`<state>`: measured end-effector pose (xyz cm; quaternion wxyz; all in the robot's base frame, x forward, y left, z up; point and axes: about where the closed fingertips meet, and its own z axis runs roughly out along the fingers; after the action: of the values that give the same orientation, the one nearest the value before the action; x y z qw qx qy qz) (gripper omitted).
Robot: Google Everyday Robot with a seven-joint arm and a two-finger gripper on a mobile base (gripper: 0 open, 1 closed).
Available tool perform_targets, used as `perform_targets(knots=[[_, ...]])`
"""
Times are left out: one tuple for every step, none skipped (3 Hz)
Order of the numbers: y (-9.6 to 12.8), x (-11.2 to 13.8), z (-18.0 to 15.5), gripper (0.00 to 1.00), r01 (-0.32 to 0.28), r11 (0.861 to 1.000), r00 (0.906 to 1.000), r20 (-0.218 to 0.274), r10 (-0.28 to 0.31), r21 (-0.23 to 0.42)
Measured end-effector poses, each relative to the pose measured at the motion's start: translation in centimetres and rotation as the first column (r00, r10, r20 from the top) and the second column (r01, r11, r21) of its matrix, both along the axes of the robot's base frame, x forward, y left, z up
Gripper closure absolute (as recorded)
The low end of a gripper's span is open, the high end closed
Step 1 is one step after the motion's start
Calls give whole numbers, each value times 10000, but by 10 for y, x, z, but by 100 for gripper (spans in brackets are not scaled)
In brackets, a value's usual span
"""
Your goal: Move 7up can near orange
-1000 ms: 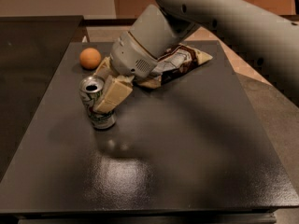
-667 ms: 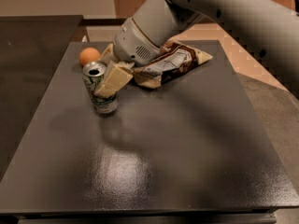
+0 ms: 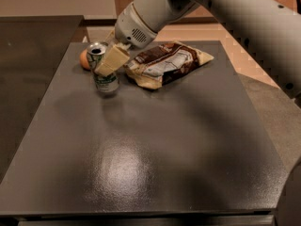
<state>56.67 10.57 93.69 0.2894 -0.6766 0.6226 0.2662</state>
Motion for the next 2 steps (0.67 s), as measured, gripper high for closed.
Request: perform_targets(knots=[[9,28,-1,100,386,9991,9992,-58,-385,159],[18,46,-7,100,637,9973,9978,-197,-630,368]])
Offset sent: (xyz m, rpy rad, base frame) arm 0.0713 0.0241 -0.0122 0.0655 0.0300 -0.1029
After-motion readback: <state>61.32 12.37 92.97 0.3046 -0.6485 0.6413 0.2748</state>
